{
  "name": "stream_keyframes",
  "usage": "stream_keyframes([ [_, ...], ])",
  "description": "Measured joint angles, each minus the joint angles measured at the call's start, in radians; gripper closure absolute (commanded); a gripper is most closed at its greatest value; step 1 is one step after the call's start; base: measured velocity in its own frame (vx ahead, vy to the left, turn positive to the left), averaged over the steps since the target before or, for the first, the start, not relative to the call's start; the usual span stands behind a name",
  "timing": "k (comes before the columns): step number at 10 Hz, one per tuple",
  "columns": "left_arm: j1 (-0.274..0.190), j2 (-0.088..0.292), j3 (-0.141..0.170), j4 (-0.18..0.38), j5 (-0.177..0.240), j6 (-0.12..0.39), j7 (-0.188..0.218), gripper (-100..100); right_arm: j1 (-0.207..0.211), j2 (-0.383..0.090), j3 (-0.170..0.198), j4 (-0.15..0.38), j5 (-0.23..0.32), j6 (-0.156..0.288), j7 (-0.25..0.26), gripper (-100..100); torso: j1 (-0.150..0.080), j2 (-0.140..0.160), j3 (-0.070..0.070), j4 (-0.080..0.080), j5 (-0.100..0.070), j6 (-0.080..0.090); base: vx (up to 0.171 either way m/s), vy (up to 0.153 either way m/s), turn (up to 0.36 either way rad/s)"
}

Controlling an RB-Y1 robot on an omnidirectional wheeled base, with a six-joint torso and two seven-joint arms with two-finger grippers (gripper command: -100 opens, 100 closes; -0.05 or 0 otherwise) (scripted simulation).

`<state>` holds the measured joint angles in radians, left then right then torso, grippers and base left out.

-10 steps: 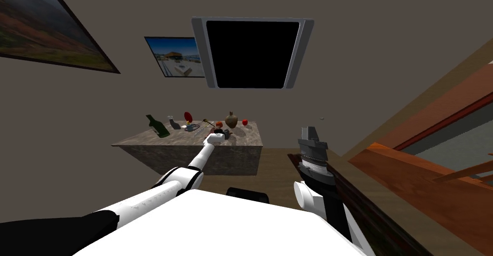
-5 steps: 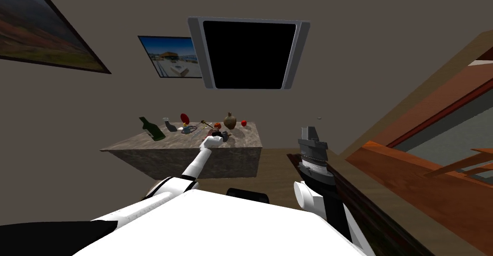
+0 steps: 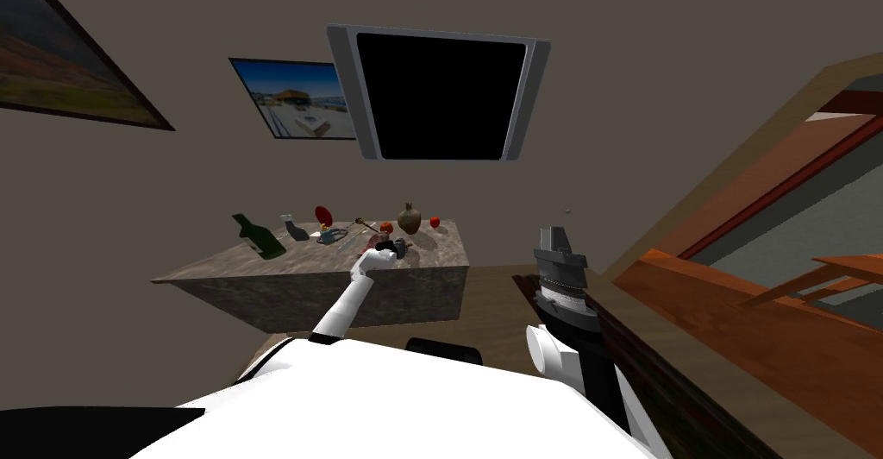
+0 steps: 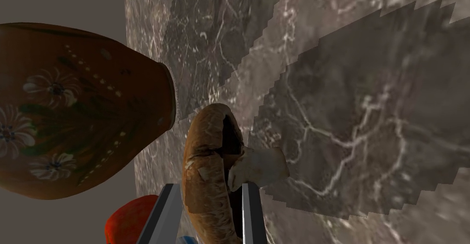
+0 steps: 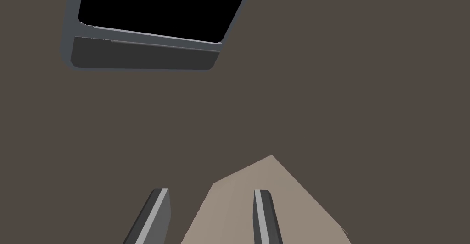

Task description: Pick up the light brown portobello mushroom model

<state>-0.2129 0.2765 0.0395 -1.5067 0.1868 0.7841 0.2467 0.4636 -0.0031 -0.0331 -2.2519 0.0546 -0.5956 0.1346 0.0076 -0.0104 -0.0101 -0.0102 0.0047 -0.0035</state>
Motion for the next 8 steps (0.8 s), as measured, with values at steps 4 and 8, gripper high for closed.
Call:
stream_keyframes([
  [4, 0.104, 0.002, -0.014, -0.13, -0.033, 0.038, 0.051, 100, 0.0, 0.0, 0.0, 0.0, 0.0, 0.0, 0.0, 0, 0.001, -0.002, -0.002, -0.002, 0.001, -0.001, 0.036, 0.018, -0.042],
  [8, 0.189, 0.007, -0.024, -0.251, -0.057, 0.065, 0.092, 100, 0.0, 0.0, 0.0, 0.0, 0.0, 0.0, 0.0, 0, 0.001, -0.001, -0.001, -0.002, 0.001, -0.001, 0.039, 0.024, -0.076],
])
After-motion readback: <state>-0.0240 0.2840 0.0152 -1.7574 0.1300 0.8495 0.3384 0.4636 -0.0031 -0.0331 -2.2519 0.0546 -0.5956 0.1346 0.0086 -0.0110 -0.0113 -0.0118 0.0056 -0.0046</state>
